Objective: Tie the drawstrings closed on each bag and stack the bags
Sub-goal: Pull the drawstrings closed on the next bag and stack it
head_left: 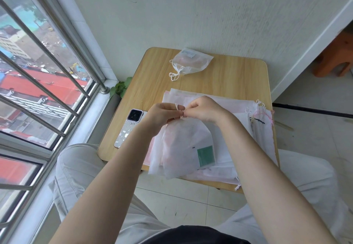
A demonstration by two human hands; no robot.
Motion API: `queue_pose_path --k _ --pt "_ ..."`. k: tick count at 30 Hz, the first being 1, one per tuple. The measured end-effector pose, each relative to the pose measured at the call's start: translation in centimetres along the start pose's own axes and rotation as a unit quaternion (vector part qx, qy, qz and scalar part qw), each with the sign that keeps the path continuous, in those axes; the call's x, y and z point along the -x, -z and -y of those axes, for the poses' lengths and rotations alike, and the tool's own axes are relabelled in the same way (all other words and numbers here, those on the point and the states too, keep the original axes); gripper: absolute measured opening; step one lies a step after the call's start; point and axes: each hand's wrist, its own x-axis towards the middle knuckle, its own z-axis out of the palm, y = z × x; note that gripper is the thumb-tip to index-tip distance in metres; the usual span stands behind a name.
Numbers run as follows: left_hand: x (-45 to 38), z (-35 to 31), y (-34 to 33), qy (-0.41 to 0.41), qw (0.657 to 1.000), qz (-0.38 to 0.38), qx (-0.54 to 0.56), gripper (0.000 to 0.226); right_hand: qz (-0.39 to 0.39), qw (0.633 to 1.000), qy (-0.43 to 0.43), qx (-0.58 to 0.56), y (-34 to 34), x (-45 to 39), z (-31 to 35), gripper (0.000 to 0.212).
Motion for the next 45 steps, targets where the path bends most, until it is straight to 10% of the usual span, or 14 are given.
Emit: queue_pose_path --k 6,20,45 --pt "0.3 -0.5 -0.1 -0.023 0.999 0.041 -0.024 0.022 -0.015 0.993 -0.003 -0.114 -0.3 0.0 -0.4 0.005" --pt "-0.3 0.7 -1.1 -0.169 0.948 -0.140 -0.229 0.020 -0.017 0.962 -0.051 -0.269 -0.8 0.3 -0.7 0.009" --pt "0.3 0.5 -1.5 -0.087 0.990 -0.109 0.031 0.012 -0.003 0.948 -0.079 -0.309 -0.9 -0.6 -1.0 0.010"
